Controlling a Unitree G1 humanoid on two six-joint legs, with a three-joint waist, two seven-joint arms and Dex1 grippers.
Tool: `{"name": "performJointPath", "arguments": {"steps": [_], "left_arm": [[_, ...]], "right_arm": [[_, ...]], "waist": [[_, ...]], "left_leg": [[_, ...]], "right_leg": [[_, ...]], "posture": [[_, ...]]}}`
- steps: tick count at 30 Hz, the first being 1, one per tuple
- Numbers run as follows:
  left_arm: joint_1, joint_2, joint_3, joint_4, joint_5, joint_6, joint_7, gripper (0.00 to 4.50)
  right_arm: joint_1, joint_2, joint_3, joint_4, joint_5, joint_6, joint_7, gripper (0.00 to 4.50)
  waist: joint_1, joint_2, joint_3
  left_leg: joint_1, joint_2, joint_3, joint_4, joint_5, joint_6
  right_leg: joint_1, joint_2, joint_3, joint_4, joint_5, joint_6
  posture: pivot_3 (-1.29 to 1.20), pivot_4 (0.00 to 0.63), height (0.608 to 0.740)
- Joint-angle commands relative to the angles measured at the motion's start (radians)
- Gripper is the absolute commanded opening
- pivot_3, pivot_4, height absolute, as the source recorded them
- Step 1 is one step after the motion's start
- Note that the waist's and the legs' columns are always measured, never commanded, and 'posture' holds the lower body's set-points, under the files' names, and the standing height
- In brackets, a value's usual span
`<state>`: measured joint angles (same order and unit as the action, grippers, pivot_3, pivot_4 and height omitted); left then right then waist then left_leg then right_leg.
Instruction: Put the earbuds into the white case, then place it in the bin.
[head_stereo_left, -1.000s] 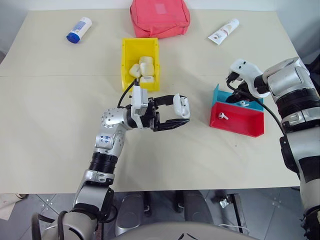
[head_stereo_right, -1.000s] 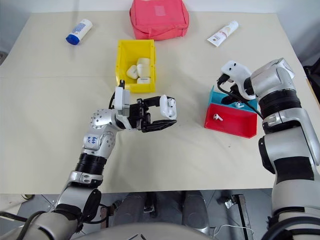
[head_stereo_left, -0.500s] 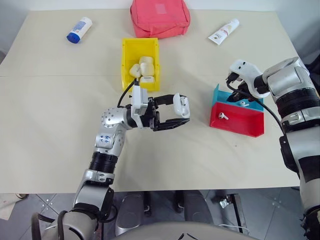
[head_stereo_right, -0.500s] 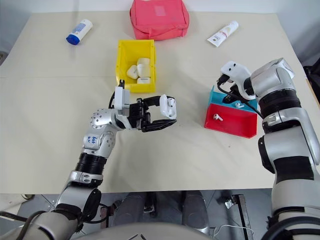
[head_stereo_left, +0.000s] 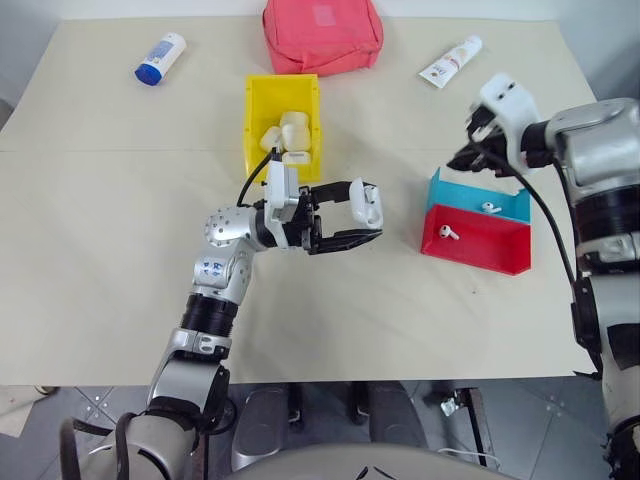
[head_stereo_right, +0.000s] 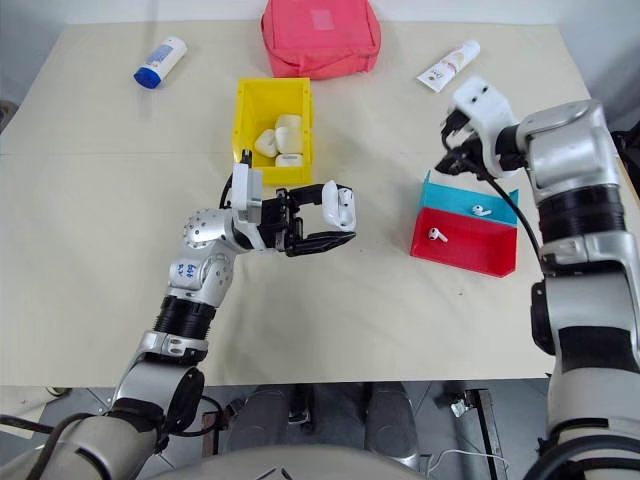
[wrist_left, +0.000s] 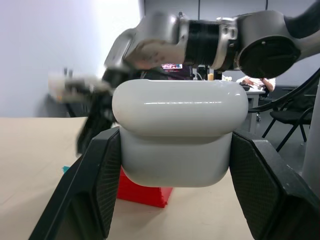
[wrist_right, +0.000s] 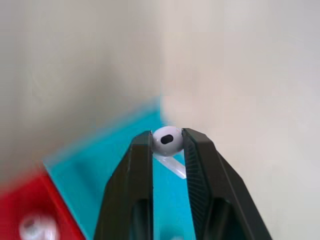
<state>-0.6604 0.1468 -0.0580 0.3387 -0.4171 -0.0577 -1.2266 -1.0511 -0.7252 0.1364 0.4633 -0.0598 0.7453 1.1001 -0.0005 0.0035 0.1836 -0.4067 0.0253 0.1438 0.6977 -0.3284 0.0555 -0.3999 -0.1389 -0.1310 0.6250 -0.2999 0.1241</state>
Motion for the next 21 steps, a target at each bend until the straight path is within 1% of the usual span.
{"name": "performJointPath", "arguments": {"steps": [1,3,6,9,11,12,14,16,18,21], "left_arm": [[-0.049,-0.020,-0.004,0.060,-0.012,-0.039,-0.043,2.80],[-0.085,-0.033,0.000,0.114,-0.010,-0.053,-0.062,2.80],[-0.143,-0.052,0.005,0.210,-0.003,-0.086,-0.096,2.80],[-0.190,-0.070,0.004,0.293,0.004,-0.119,-0.133,2.80],[-0.221,-0.084,0.004,0.345,0.008,-0.139,-0.162,2.80],[-0.237,-0.092,0.005,0.371,0.010,-0.150,-0.173,2.80],[-0.263,-0.103,0.011,0.417,0.015,-0.171,-0.186,2.80],[-0.294,-0.119,0.018,0.470,0.021,-0.196,-0.194,2.80],[-0.317,-0.130,0.027,0.507,0.022,-0.215,-0.204,2.80],[-0.341,-0.137,0.041,0.545,0.023,-0.236,-0.214,2.80]], "right_arm": [[0.120,-0.033,-0.162,-0.347,0.127,0.140,-0.022,0.48],[0.192,-0.017,-0.258,-0.533,0.203,0.235,-0.055,0.48],[0.261,0.057,-0.409,-0.792,0.321,0.422,-0.136,0.48],[0.273,0.180,-0.554,-1.008,0.419,0.657,-0.221,0.48],[0.266,0.300,-0.647,-1.134,0.451,0.804,-0.285,0.48],[0.277,0.360,-0.687,-1.187,0.477,0.845,-0.322,0.48],[0.300,0.443,-0.733,-1.254,0.527,0.869,-0.387,0.48],[0.366,0.542,-0.761,-1.364,0.607,0.869,-0.458,0.48],[0.413,0.590,-0.787,-1.417,0.675,0.869,-0.527,0.48],[0.442,0.638,-0.827,-1.442,0.766,0.869,-0.635,0.48]], "waist": [[0.004,0.000,0.000],[0.002,0.000,0.000],[0.001,0.000,0.000],[-0.002,0.000,0.000],[-0.002,0.000,0.000],[-0.002,0.000,0.000],[-0.002,0.000,0.000],[0.001,0.000,0.000],[0.000,0.000,0.000],[-0.001,0.000,0.000]], "left_leg": [[0.000,0.000,-0.001,0.000,0.000,0.000],[0.000,-0.001,0.000,0.000,0.000,0.000],[0.000,0.000,0.000,0.000,0.000,0.000],[0.000,0.001,-0.001,0.000,0.000,0.000],[0.000,0.001,-0.003,0.000,0.000,-0.001],[0.000,0.000,-0.003,0.000,0.000,-0.001],[0.000,0.000,-0.002,0.000,0.000,-0.001],[-0.001,-0.001,-0.002,0.000,0.000,-0.001],[-0.002,-0.002,-0.002,-0.001,0.000,0.000],[-0.003,-0.004,-0.001,-0.001,0.000,0.002]], "right_leg": [[0.000,0.000,0.000,0.000,0.000,0.000],[0.000,-0.001,0.000,0.000,0.000,0.000],[0.000,0.000,0.000,0.000,0.000,0.000],[0.000,0.000,0.000,0.000,0.000,0.000],[0.000,-0.001,-0.001,0.000,0.000,0.000],[0.000,-0.001,-0.001,0.000,0.000,0.000],[-0.001,-0.001,0.000,0.001,0.000,0.000],[-0.001,-0.001,0.000,0.001,0.000,0.000],[-0.002,-0.001,0.000,0.001,0.000,0.000],[-0.004,-0.003,0.002,0.001,0.000,0.001]], "posture": [[0.00,0.150,0.740],[0.00,0.150,0.740],[0.00,0.150,0.740],[0.00,0.150,0.740],[0.00,0.150,0.740],[0.00,0.150,0.740],[0.00,0.150,0.740],[0.00,0.150,0.740],[0.00,0.150,0.740],[0.00,0.150,0.740]]}}
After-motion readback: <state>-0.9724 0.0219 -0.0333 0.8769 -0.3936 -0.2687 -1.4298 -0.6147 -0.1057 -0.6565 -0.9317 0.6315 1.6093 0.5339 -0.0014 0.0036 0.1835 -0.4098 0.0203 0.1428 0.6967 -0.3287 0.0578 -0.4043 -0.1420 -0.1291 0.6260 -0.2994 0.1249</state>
